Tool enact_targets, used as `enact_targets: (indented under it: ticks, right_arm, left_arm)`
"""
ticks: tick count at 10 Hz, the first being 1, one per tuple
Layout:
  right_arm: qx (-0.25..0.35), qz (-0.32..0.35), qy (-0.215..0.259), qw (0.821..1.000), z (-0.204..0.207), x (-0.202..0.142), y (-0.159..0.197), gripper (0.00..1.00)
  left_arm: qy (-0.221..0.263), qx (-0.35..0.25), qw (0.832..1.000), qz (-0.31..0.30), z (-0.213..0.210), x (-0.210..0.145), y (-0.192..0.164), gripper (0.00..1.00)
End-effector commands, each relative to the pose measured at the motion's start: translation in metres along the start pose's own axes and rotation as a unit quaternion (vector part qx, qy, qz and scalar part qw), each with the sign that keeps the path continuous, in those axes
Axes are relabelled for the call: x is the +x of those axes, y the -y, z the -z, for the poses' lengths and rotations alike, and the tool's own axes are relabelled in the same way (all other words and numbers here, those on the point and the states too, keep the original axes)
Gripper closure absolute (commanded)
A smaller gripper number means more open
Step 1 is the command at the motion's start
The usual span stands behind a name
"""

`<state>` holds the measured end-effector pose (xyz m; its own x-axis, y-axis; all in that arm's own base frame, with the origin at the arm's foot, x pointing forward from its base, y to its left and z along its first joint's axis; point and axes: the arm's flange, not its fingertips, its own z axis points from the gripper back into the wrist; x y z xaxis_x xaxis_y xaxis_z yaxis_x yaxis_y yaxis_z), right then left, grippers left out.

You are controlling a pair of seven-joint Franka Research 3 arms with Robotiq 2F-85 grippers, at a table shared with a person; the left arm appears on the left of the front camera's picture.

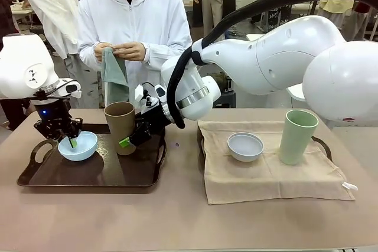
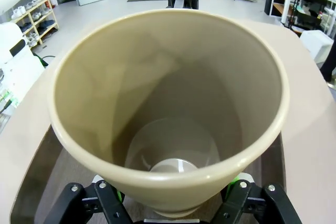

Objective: Set up a tray with a mat and arrange the tableware.
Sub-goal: Pick up the Picnic Bowl and Reusable plastic cup from the Handle tray in front of the human's position and hold them in the air.

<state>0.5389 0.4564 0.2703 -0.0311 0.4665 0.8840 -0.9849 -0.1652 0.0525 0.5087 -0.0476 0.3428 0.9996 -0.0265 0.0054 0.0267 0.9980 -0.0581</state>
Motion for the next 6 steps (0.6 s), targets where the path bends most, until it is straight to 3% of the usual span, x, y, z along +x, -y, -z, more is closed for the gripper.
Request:
enact_targets:
  ticks: [1, 2, 3, 4, 5, 6]
  right_arm:
    - [0.002, -0.004, -0.003, 1.0, -0.002, 0.001, 0.002, 0.79]
    - [0.0, -0.006, -0.002, 1.0, -0.002, 0.002, 0.001, 0.79]
    - [-0.006, -0.005, -0.003, 1.0, -0.005, 0.005, -0.001, 1.0]
    - [-0.014, -0.004, -0.001, 1.0, -0.011, 0.009, -0.004, 0.79]
    - [-0.022, -0.006, 0.003, 1.0, -0.019, 0.017, -0.009, 1.0]
    - [-0.026, -0.001, 0.004, 1.0, -0.029, 0.032, -0.016, 1.0]
  left_arm:
    - [0.015, 0.009, 1.0, -0.017, -0.006, -0.003, -0.001, 1.0]
    - [0.015, 0.011, 1.0, -0.017, -0.007, -0.003, -0.002, 1.0]
    - [0.015, 0.009, 1.0, -0.018, -0.01, -0.005, -0.005, 1.0]
    - [0.015, 0.01, 1.0, -0.018, -0.012, -0.007, -0.006, 1.0]
    - [0.018, 0.01, 1.0, -0.019, -0.02, -0.01, -0.007, 1.0]
    - [0.014, 0.013, 1.0, -0.008, -0.033, -0.015, -0.006, 1.0]
